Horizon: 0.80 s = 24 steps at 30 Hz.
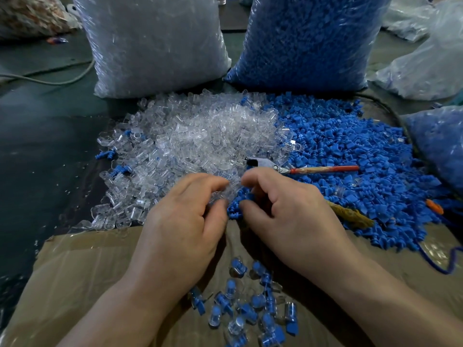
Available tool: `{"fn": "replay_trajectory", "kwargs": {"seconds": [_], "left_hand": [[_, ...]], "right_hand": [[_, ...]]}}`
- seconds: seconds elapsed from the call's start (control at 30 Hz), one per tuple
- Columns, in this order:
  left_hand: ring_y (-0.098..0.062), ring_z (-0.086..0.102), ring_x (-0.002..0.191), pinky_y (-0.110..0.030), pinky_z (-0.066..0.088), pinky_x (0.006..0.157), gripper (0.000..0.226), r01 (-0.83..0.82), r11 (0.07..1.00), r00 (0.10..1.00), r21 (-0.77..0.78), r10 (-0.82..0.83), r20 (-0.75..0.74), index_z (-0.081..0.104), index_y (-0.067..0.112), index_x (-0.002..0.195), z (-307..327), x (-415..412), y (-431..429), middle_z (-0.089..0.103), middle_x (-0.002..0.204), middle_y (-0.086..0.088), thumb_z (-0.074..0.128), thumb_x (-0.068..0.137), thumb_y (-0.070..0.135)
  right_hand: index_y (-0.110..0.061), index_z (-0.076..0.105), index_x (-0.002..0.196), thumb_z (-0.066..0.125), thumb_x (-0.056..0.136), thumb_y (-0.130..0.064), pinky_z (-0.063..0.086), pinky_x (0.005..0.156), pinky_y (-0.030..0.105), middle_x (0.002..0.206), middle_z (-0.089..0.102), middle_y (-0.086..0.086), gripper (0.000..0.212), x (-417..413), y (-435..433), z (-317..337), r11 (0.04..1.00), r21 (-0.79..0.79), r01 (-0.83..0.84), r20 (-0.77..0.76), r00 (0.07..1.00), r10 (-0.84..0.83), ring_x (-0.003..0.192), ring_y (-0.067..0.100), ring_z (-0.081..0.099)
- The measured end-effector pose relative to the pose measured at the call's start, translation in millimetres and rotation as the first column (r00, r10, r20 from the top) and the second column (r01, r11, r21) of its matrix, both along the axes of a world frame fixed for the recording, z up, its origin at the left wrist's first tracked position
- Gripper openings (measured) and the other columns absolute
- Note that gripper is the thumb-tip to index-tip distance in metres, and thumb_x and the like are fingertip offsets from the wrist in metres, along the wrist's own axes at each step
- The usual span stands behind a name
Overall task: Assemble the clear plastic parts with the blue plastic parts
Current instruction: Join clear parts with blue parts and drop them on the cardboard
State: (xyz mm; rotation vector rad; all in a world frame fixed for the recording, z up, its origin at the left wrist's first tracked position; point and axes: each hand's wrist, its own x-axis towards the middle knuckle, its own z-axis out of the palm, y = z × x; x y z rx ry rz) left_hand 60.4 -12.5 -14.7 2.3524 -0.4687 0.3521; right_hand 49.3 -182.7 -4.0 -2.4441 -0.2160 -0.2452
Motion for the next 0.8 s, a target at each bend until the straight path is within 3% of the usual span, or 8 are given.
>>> {"fn": "replay_trajectory", "kwargs": {"seconds": [0.1, 0.17, 0.3, 0.4, 0.53, 0.63, 0.7, 0.8], "left_hand": [[0.003, 0.06, 0.084, -0.001, 0.043, 0.071, 0.023, -0.076, 0.992, 0.996, -0.101, 0.07, -0.061, 0.067, 0.027, 0.109, 1.4, -2.4, 1.9, 0.059, 0.079, 0.019, 0.06, 0.088, 0.03], [-0.001, 0.063, 0.077, -0.007, 0.048, 0.065, 0.019, -0.106, 0.978, 0.989, -0.179, 0.085, -0.124, 0.066, 0.035, 0.101, 2.5, -3.6, 2.9, 0.062, 0.071, 0.012, 0.061, 0.083, 0.036], [-0.013, 0.06, 0.049, -0.031, 0.051, 0.042, 0.027, -0.129, 0.9, 0.956, -0.417, 0.002, -0.292, 0.068, 0.038, 0.096, 2.4, -4.3, 5.4, 0.067, 0.07, 0.0, 0.071, 0.071, 0.049], [-0.007, 0.059, 0.046, -0.018, 0.044, 0.04, 0.032, -0.132, 0.809, 0.933, -0.572, -0.093, -0.348, 0.069, 0.034, 0.088, 2.4, -4.4, 5.8, 0.068, 0.064, -0.002, 0.076, 0.064, 0.054], [-0.011, 0.062, 0.045, -0.016, 0.043, 0.04, 0.029, -0.152, 0.761, 0.926, -0.63, -0.114, -0.36, 0.067, 0.034, 0.086, 2.7, -1.4, 7.2, 0.073, 0.068, -0.005, 0.076, 0.066, 0.053], [-0.01, 0.063, 0.046, -0.017, 0.045, 0.041, 0.026, -0.148, 0.787, 0.923, -0.599, -0.108, -0.369, 0.068, 0.034, 0.086, 3.6, -1.4, 7.3, 0.072, 0.066, -0.003, 0.071, 0.068, 0.052], [-0.011, 0.064, 0.049, -0.018, 0.047, 0.044, 0.029, -0.119, 0.787, 0.906, -0.605, -0.163, -0.391, 0.07, 0.032, 0.087, 1.9, -5.3, 4.2, 0.069, 0.062, -0.004, 0.07, 0.067, 0.053], [-0.013, 0.067, 0.056, -0.023, 0.051, 0.051, 0.027, -0.11, 0.749, 0.861, -0.653, -0.256, -0.439, 0.073, 0.031, 0.091, -2.1, -11.3, -0.3, 0.07, 0.068, -0.003, 0.07, 0.069, 0.047]], "right_hand": [[-0.04, 0.055, 0.106, 0.064, 0.088, -0.039, 0.046, 0.068, 0.016, 0.078, 0.061, -0.019, 0.019, -1.0, -2.1, 0.0, 0.997, 0.059, 0.043, -0.024, 0.999, -0.042, 0.081, -0.005, 0.056], [-0.04, 0.061, 0.098, 0.068, 0.087, -0.036, 0.051, 0.066, 0.013, 0.08, 0.068, -0.018, 0.014, -1.9, -3.5, 2.6, 0.97, 0.234, 0.069, -0.127, 0.991, -0.04, 0.075, -0.005, 0.063], [-0.026, 0.068, 0.084, 0.072, 0.079, -0.028, 0.06, 0.058, 0.039, 0.069, 0.071, 0.01, 0.007, -5.0, -6.3, 9.3, 0.637, 0.757, 0.143, -0.354, 0.91, 0.217, 0.062, 0.029, 0.07], [-0.018, 0.069, 0.08, 0.07, 0.075, -0.027, 0.055, 0.051, 0.033, 0.07, 0.068, 0.008, 0.01, -5.0, -8.7, 9.2, 0.501, 0.852, 0.149, -0.321, 0.906, 0.277, 0.057, 0.026, 0.066], [-0.013, 0.07, 0.088, 0.066, 0.079, -0.019, 0.054, 0.051, 0.029, 0.077, 0.069, 0.011, 0.012, -6.3, -10.3, 7.8, 0.368, 0.915, 0.165, -0.302, 0.886, 0.352, 0.061, 0.027, 0.068], [-0.013, 0.068, 0.092, 0.063, 0.082, -0.018, 0.057, 0.054, 0.032, 0.077, 0.071, 0.011, 0.012, -8.7, -9.7, 8.5, 0.431, 0.892, 0.135, -0.298, 0.894, 0.335, 0.063, 0.03, 0.07], [-0.023, 0.068, 0.091, 0.064, 0.089, -0.017, 0.059, 0.057, 0.035, 0.077, 0.071, 0.008, 0.007, -12.3, -8.3, 9.0, 0.611, 0.789, 0.061, -0.264, 0.932, 0.248, 0.064, 0.026, 0.071], [-0.034, 0.062, 0.096, 0.061, 0.093, -0.032, 0.058, 0.06, 0.033, 0.078, 0.07, -0.009, 0.004, -18.2, -8.1, 8.3, 0.909, 0.413, -0.066, -0.073, 0.992, 0.105, 0.068, 0.011, 0.07]]}}
